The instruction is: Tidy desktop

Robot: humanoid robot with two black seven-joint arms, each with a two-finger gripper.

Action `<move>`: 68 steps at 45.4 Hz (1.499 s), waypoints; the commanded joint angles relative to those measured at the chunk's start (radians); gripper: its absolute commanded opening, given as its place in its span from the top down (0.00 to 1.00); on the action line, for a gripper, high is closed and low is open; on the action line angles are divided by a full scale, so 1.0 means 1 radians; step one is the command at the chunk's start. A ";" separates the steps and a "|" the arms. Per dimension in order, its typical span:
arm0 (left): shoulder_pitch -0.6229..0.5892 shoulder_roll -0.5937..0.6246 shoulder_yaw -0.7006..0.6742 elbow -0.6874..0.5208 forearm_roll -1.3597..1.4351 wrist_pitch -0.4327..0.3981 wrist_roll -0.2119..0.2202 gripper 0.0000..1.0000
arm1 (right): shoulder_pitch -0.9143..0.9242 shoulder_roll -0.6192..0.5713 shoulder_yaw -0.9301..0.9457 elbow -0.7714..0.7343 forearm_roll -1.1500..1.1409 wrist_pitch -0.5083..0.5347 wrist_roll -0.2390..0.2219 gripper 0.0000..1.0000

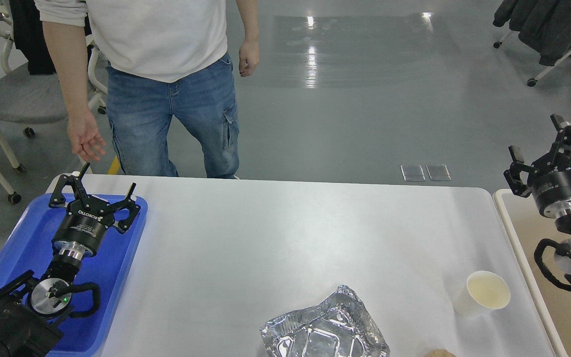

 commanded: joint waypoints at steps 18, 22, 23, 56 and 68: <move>0.000 0.000 0.000 0.000 0.000 0.000 0.000 0.01 | 0.008 0.002 0.000 -0.010 -0.002 0.009 0.000 0.00; 0.000 0.000 0.001 0.000 0.000 0.000 0.000 0.01 | 0.010 0.011 0.000 -0.010 -0.002 0.009 0.000 0.00; 0.000 0.000 0.000 0.000 0.000 0.000 0.000 0.01 | 0.010 0.013 0.000 -0.010 -0.002 0.009 0.000 0.00; 0.002 0.000 0.000 0.000 0.000 0.000 0.000 0.01 | 0.013 0.034 0.001 -0.005 -0.002 0.020 0.002 0.00; 0.000 0.000 0.000 0.000 0.000 0.000 0.000 0.01 | 0.027 -0.018 -0.006 -0.003 0.003 0.018 -0.002 0.00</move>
